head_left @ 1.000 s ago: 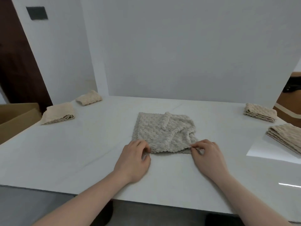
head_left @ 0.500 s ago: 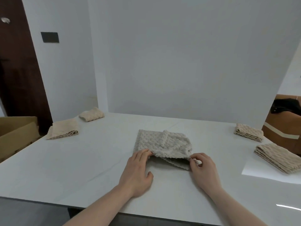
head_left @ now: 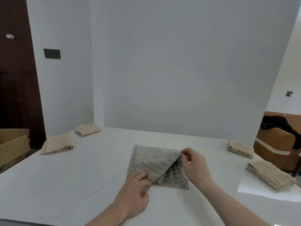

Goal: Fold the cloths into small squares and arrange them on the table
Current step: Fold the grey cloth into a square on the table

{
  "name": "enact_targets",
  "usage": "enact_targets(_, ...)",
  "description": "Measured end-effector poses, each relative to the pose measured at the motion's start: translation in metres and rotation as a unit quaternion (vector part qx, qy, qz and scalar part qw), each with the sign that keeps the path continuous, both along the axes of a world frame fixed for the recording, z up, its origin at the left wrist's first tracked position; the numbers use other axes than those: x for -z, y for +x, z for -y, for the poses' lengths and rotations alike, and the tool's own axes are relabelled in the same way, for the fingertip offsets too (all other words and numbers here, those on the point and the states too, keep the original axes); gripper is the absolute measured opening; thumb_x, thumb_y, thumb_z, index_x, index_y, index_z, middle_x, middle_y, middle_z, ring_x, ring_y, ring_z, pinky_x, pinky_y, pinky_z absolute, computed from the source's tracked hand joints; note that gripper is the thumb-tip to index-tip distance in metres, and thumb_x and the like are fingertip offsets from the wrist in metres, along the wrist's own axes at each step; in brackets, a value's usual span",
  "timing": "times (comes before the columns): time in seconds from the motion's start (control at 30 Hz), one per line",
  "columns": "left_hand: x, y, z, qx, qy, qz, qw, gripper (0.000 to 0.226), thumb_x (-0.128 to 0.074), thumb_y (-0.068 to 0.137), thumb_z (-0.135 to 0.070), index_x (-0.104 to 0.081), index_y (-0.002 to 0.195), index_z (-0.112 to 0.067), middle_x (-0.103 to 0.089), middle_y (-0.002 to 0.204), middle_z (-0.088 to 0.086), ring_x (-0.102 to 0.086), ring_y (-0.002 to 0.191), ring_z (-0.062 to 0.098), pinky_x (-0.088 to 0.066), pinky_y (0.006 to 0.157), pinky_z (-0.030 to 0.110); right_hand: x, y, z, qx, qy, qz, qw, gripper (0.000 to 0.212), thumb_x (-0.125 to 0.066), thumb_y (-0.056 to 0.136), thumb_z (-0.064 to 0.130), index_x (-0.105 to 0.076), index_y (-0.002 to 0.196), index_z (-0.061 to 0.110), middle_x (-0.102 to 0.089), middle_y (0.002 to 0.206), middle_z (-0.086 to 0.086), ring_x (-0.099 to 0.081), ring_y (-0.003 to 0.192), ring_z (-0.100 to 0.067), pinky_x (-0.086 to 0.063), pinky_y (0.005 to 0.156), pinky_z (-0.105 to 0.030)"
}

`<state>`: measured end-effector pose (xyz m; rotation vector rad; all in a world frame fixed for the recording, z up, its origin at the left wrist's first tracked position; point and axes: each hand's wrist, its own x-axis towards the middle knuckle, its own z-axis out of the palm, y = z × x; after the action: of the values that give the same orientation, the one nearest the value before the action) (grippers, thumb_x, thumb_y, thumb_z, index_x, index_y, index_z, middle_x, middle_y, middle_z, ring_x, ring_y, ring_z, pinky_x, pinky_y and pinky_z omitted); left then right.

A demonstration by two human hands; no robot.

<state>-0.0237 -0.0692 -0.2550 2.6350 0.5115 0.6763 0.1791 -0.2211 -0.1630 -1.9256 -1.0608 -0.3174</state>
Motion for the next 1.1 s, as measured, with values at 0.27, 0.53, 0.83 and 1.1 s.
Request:
enact_targets(0.27, -0.041, 0.002, 0.007, -0.073, 0.035, 0.113, 0.990, 0.049, -0.059, 0.092, -0.036, -0.056, 0.141, -0.032, -0.045, 0.143, -0.026, -0.044, 0.133, 0.001, -0.028, 0.116, 0.017, -0.064, -0.013, 0.010, 0.005, 0.032, 0.057, 0.998, 0.014, -0.059, 0.097, 0.015, -0.069, 0.093, 0.023, -0.070, 0.089, 0.012, -0.064, 0.089, -0.013, -0.054, 0.084, -0.038)
enact_targets(0.53, -0.175, -0.032, 0.015, -0.072, -0.012, 0.306, 0.949, 0.021, -0.076, 0.087, -0.025, -0.060, 0.099, -0.031, -0.063, 0.094, -0.018, -0.060, 0.084, 0.002, -0.054, 0.075, 0.031, -0.123, -0.031, 0.059, 0.018, 0.094, 0.119, 0.988, 0.010, -0.061, 0.098, 0.015, -0.070, 0.099, 0.020, -0.067, 0.091, 0.009, -0.061, 0.090, -0.013, -0.054, 0.086, -0.037)
enact_targets(0.83, -0.246, -0.078, 0.029, -0.031, 0.024, 0.287, 0.957, 0.005, -0.072, 0.093, -0.036, -0.070, 0.095, -0.032, -0.070, 0.086, -0.018, -0.062, 0.079, -0.001, -0.047, 0.071, 0.021, -0.154, -0.062, 0.096, -0.008, 0.147, 0.133, 0.980, 0.005, -0.065, 0.098, 0.023, -0.070, 0.101, 0.022, -0.069, 0.094, 0.007, -0.065, 0.088, -0.010, -0.050, 0.080, -0.023)
enact_targets(1.1, -0.214, -0.079, 0.024, -0.088, 0.027, 0.106, 0.990, 0.018, -0.067, 0.092, -0.047, -0.071, 0.083, -0.032, -0.067, 0.079, -0.017, -0.062, 0.078, 0.007, -0.051, 0.071, 0.029, -0.119, -0.048, 0.094, -0.009, 0.016, 0.097, 0.995, 0.012, -0.065, 0.097, 0.022, -0.070, 0.108, 0.023, -0.071, 0.096, 0.009, -0.066, 0.094, -0.012, -0.053, 0.087, -0.031)
